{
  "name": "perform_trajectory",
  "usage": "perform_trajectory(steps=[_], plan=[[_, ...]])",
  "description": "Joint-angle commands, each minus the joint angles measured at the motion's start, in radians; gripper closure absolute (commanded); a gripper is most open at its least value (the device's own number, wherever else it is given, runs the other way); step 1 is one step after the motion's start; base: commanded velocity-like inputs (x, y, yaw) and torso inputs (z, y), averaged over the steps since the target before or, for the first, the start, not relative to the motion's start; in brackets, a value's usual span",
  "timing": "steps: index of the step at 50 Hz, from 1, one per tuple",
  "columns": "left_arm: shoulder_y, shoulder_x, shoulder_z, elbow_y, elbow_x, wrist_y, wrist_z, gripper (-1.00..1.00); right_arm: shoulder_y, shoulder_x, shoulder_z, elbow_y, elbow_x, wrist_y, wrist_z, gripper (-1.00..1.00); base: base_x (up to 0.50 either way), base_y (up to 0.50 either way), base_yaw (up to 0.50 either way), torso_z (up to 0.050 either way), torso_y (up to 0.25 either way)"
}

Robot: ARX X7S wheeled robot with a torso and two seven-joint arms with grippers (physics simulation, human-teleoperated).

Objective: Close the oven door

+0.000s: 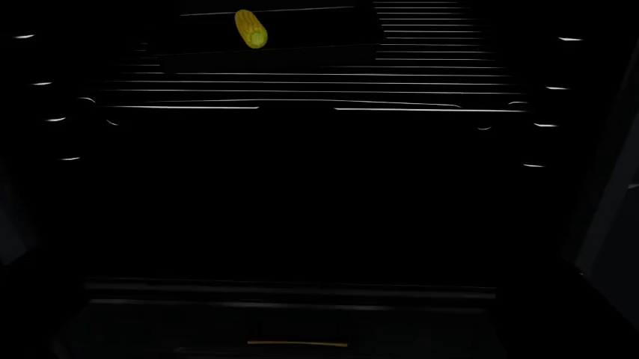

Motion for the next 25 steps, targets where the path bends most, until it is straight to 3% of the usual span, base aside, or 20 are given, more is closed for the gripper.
perform_trajectory(steps=[1,2,3,6,7,9,10,11,15,16,17,23,24,25], plan=[[-0.024,-0.030,-0.033,0.216,-0.035,-0.133,-0.030,-1.00,-0.009,0.059,0.014,-0.208,-0.009,0.098,0.064,-1.00,0.00,0.00,0.00,0.000,0.000],[-0.026,-0.032,-0.036,0.229,-0.037,-0.144,-0.033,-1.00,-0.011,0.062,0.015,-0.222,-0.008,0.105,0.068,-1.00,0.00,0.00,0.00,0.000,0.000],[-0.032,-0.013,-0.028,0.140,-0.019,-0.061,-0.028,-1.00,-0.012,0.074,0.017,-0.268,-0.011,0.129,0.080,-1.00,0.00,0.00,0.00,0.000,0.000],[-0.040,-0.013,-0.032,0.161,-0.030,-0.073,-0.026,-1.00,-0.004,0.081,0.017,-0.302,-0.013,0.158,0.093,-1.00,0.00,0.00,0.00,0.000,0.000],[-0.045,-0.043,-0.047,0.311,-0.078,-0.213,-0.035,-1.00,0.001,0.085,0.014,-0.320,-0.017,0.173,0.098,-1.00,0.00,0.00,0.00,0.000,0.000],[-0.049,-0.046,-0.047,0.340,-0.072,-0.231,-0.047,-1.00,0.004,0.094,0.012,-0.351,-0.022,0.194,0.106,-1.00,0.00,0.00,0.00,0.000,0.000],[-0.050,-0.030,-0.034,0.260,-0.048,-0.151,-0.038,-1.00,0.008,0.101,0.013,-0.381,-0.024,0.215,0.114,-1.00,0.00,0.00,0.00,0.000,0.000],[-0.063,-0.048,-0.050,0.364,-0.078,-0.255,-0.052,-1.00,0.011,0.107,0.015,-0.405,-0.023,0.232,0.120,-1.00,0.00,0.00,0.00,0.000,0.000],[-0.074,-0.053,-0.049,0.412,-0.078,-0.290,-0.064,-1.00,0.017,0.122,0.016,-0.455,-0.029,0.271,0.137,-1.00,0.00,0.00,0.00,0.000,0.000],[-0.069,-0.036,-0.031,0.316,-0.048,-0.191,-0.053,-1.00,0.018,0.125,0.016,-0.467,-0.030,0.280,0.141,-1.00,0.00,0.00,0.00,0.000,0.000],[-0.084,-0.050,-0.044,0.402,-0.074,-0.285,-0.064,-1.00,0.021,0.127,0.016,-0.474,-0.030,0.288,0.143,-1.00,0.00,0.00,0.00,0.000,0.000],[-0.119,-0.046,-0.033,0.452,-0.083,-0.356,-0.072,-1.00,0.059,0.144,0.005,-0.530,-0.045,0.365,0.158,-1.00,0.00,0.00,0.00,0.000,0.000],[-0.105,-0.027,-0.009,0.335,-0.044,-0.226,-0.058,-1.00,0.075,0.146,0.006,-0.534,-0.044,0.383,0.160,-1.00,0.00,0.00,0.00,0.000,0.000],[-0.108,-0.026,-0.009,0.336,-0.043,-0.229,-0.060,-1.00,0.079,0.146,0.007,-0.534,-0.042,0.386,0.160,-1.00,0.00,0.00,0.00,0.000,0.000]])
